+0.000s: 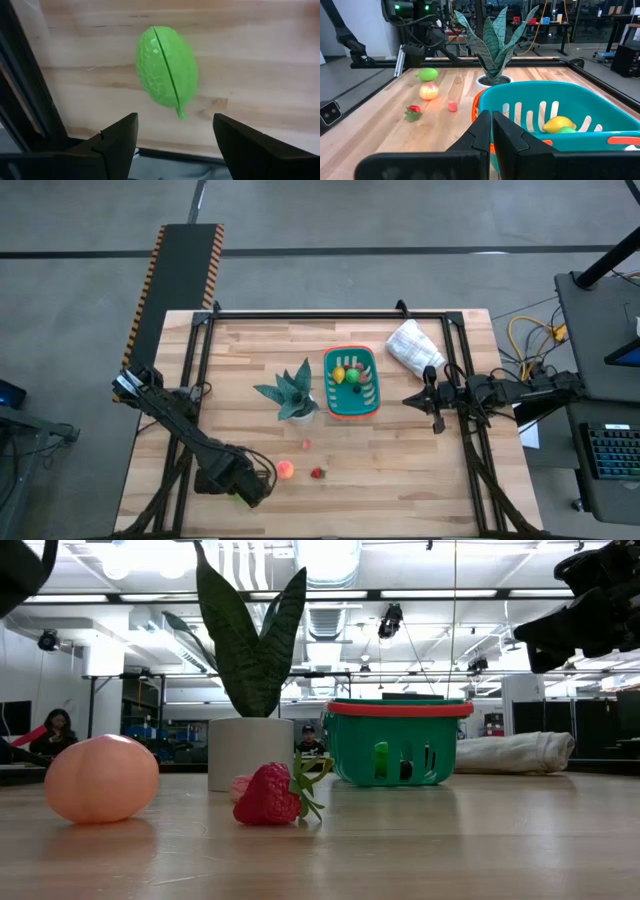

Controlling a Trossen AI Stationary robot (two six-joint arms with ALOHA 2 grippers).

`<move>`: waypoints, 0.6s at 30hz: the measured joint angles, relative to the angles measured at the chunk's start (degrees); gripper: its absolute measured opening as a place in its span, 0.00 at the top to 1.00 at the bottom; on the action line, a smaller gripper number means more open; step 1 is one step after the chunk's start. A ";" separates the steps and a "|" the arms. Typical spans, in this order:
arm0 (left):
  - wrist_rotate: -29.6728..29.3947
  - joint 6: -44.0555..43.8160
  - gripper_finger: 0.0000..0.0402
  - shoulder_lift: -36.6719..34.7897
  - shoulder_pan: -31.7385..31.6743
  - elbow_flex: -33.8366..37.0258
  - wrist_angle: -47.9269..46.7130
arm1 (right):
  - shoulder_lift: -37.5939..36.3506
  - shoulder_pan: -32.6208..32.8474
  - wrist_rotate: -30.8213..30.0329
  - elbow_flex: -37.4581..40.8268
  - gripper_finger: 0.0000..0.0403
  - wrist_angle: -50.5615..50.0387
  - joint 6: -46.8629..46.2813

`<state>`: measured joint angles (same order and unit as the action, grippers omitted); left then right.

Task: Build produce basket
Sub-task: Put the melon into the basket

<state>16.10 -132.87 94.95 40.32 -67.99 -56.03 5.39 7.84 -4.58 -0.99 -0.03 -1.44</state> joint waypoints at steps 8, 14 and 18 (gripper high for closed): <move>0.14 -1.75 0.39 3.03 -0.07 0.09 -1.83 | 0.00 0.00 0.00 0.00 0.98 0.02 -0.01; -0.13 -2.24 0.39 4.26 -0.07 0.17 -4.90 | 0.00 0.01 0.00 0.00 0.98 0.02 -0.02; -0.33 -2.24 0.39 5.70 -0.07 0.22 -4.37 | 0.00 0.00 0.00 0.00 0.98 0.01 -0.03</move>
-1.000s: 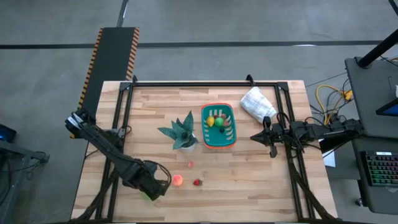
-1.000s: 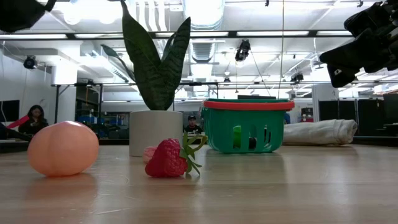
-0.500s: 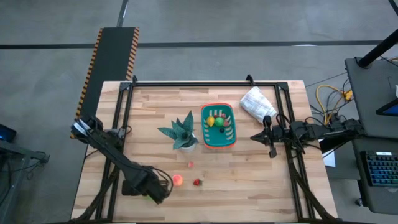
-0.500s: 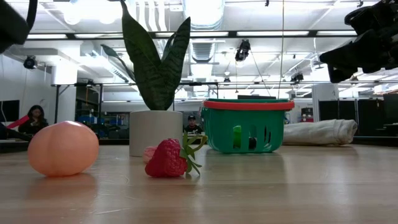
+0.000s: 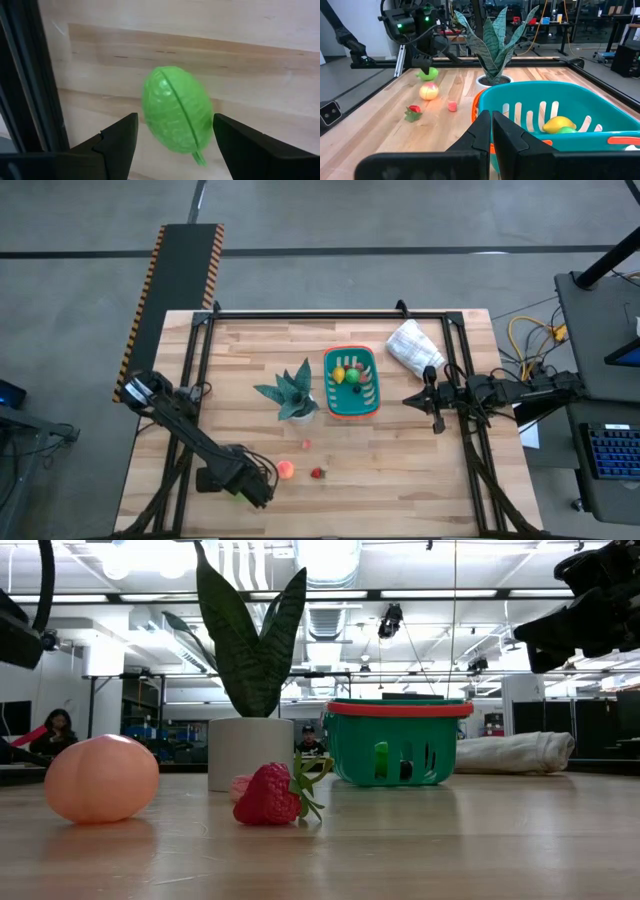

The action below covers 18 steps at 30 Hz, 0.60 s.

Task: Build produce basket
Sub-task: Put the melon into the basket

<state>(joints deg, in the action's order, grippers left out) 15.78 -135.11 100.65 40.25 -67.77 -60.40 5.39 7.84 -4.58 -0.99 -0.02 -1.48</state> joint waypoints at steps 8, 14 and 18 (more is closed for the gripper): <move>0.06 -0.04 0.39 1.87 0.00 0.13 0.29 | 0.00 0.01 0.02 0.00 0.98 -0.01 0.00; 0.49 0.35 0.39 3.98 0.02 0.28 1.96 | 0.00 0.00 0.02 0.00 0.98 -0.01 0.00; 0.53 0.44 0.39 4.57 0.00 0.31 3.34 | 0.00 0.00 0.04 0.00 0.98 -0.01 0.00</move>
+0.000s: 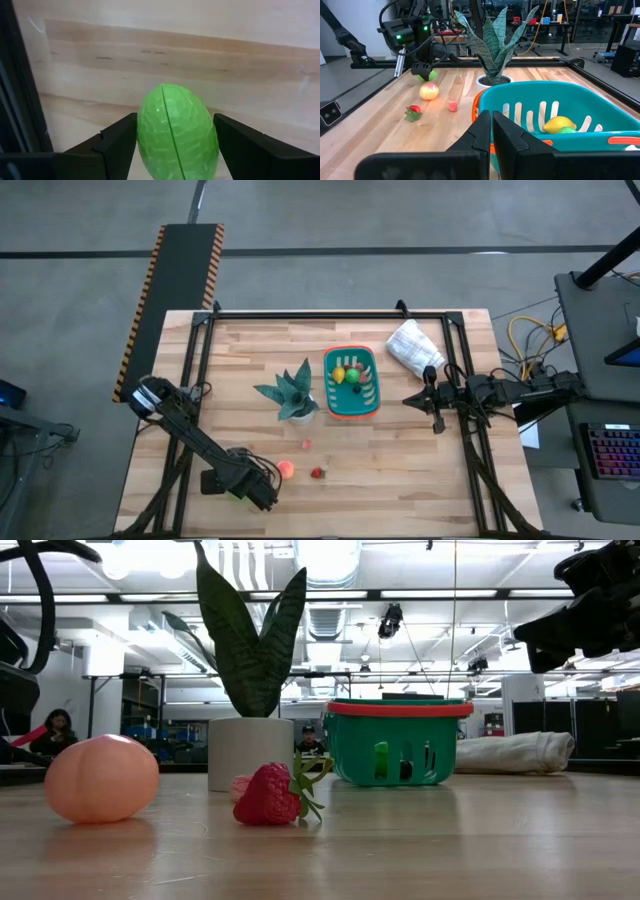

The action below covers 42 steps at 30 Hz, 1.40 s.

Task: Build produce basket
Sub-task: Put the melon into the basket

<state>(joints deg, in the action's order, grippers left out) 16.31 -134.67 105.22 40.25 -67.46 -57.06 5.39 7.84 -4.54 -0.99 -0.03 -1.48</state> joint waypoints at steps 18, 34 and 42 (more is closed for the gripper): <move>7.57 -0.16 0.39 -0.28 0.09 -1.22 -0.07 | 0.00 0.00 0.02 0.00 0.98 -0.02 -0.03; 9.96 0.03 0.39 -0.36 0.92 -0.69 1.17 | 0.02 0.00 0.04 0.02 0.98 -0.04 -3.04; 8.83 2.70 0.39 -0.36 1.03 0.66 1.48 | 0.02 0.00 0.04 0.02 0.98 -0.07 -3.04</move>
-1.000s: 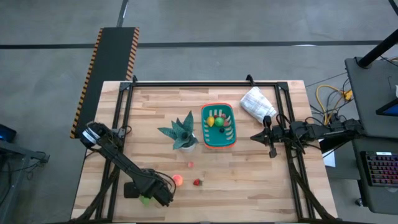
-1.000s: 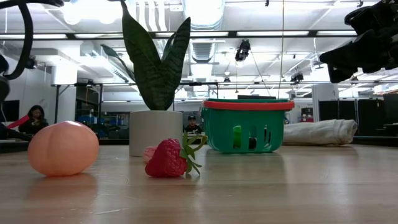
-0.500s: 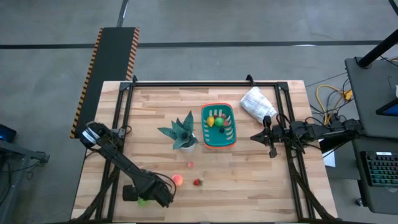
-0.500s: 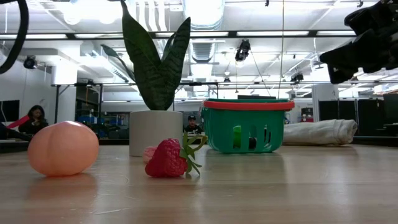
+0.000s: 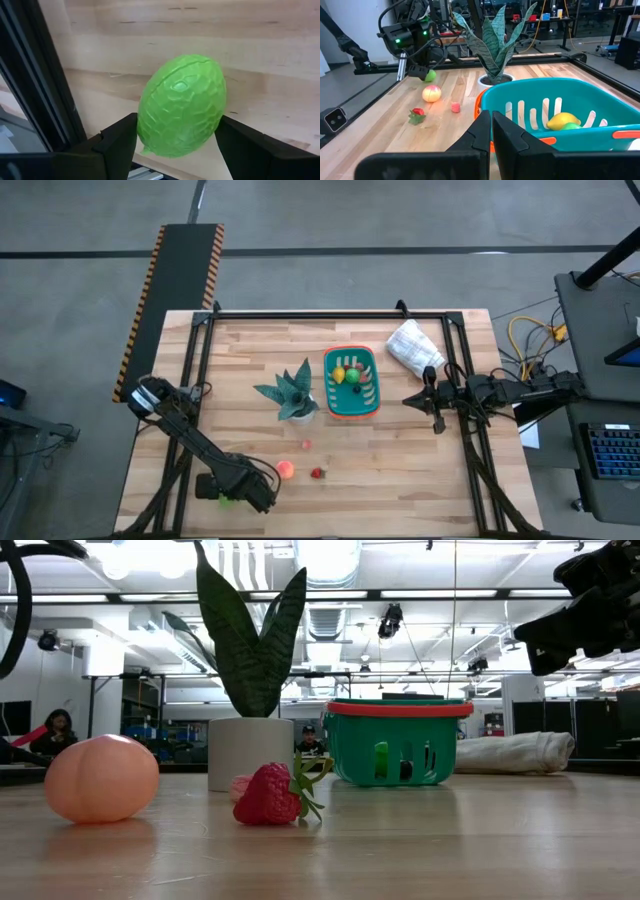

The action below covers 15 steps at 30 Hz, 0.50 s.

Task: Build produce basket
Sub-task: Put the melon into the basket

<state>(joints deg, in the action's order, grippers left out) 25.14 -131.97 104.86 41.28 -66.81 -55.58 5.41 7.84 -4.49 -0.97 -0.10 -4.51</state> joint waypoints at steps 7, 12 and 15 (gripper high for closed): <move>-2.76 2.06 0.39 -0.02 0.04 0.83 -0.35 | 0.00 0.00 0.00 0.00 0.98 0.00 0.00; -2.92 2.36 0.39 -0.02 0.05 0.94 -0.37 | 0.00 0.02 0.00 0.00 0.98 0.00 0.00; -2.92 2.42 0.39 -0.02 0.09 1.24 -0.38 | 0.00 0.02 0.00 0.00 0.98 0.00 0.00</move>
<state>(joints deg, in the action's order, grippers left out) 22.22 -129.56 104.84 41.36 -65.57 -55.96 5.41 7.86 -4.49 -0.97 -0.10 -4.51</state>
